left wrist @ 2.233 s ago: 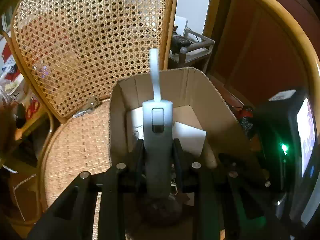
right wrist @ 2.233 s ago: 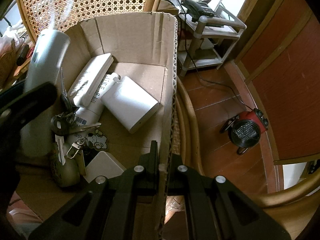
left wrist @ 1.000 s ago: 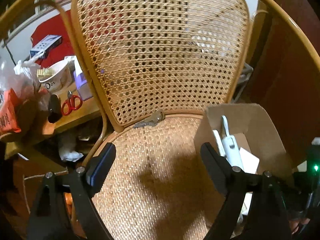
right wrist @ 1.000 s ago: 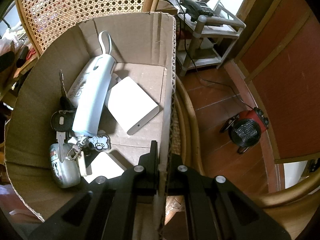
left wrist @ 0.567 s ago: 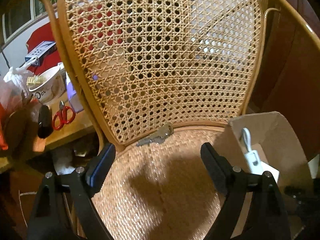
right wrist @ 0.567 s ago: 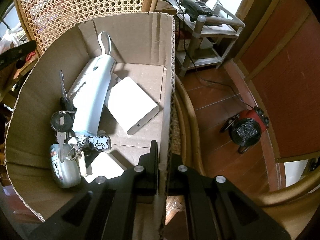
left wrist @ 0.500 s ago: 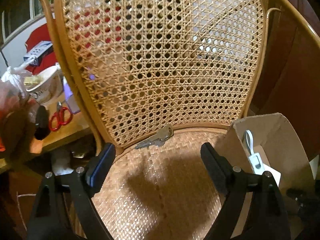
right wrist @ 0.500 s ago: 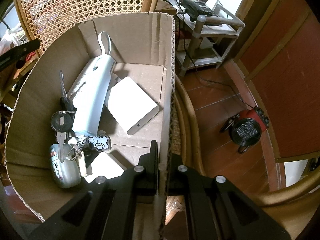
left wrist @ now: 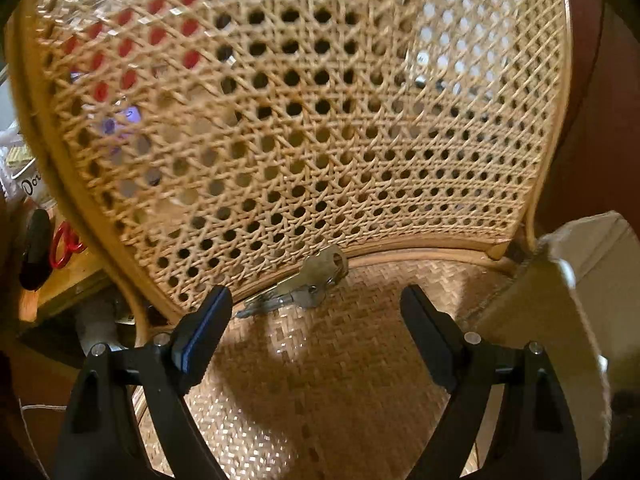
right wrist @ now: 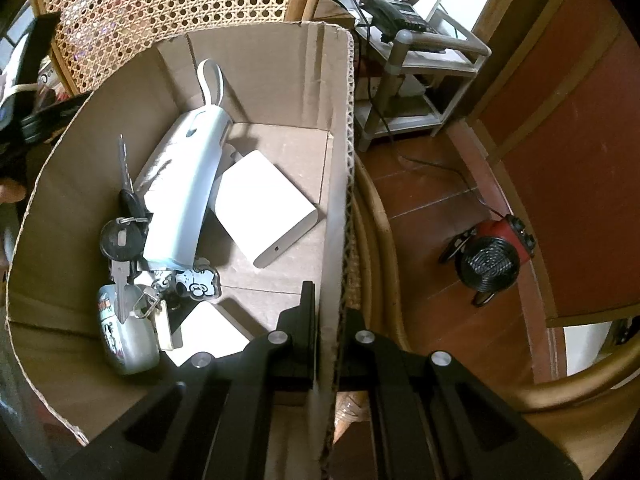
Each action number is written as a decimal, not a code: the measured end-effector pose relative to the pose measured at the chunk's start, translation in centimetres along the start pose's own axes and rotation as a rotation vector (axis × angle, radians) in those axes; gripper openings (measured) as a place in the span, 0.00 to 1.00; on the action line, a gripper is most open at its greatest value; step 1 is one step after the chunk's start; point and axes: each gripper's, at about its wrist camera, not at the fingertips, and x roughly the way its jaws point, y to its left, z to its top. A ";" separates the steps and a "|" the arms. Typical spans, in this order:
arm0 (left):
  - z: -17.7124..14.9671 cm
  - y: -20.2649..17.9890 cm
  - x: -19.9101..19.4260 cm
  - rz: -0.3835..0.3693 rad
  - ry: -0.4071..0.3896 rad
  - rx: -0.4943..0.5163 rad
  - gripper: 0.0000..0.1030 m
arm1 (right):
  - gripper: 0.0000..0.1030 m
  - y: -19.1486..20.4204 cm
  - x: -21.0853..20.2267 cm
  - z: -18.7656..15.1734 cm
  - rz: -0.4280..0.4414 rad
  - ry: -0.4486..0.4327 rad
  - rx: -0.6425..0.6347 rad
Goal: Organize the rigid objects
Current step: 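Lower the left tool onto the silver key on the seat and close, then carry the silver key into the box and open the left tool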
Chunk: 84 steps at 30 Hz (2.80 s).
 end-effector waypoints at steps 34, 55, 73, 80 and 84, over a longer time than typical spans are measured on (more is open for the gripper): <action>0.9 -0.9 3.9 0.083 0.116 -0.122 0.02 | 0.06 0.6 0.0 -0.4 -0.022 0.000 -0.006; -1.0 0.7 -7.7 0.143 -0.014 -0.004 0.01 | 0.06 0.8 -0.1 -0.4 -0.009 -0.001 0.015; -4.5 -3.1 -18.5 0.188 -0.126 0.075 0.02 | 0.06 0.7 -0.1 0.1 0.007 -0.013 0.039; -4.2 -4.6 -21.7 0.219 -0.173 0.040 0.02 | 0.06 0.8 0.0 0.1 0.003 -0.015 0.039; -3.4 -6.0 -24.3 0.155 -0.224 0.019 0.02 | 0.06 0.9 0.0 0.2 0.008 -0.015 0.051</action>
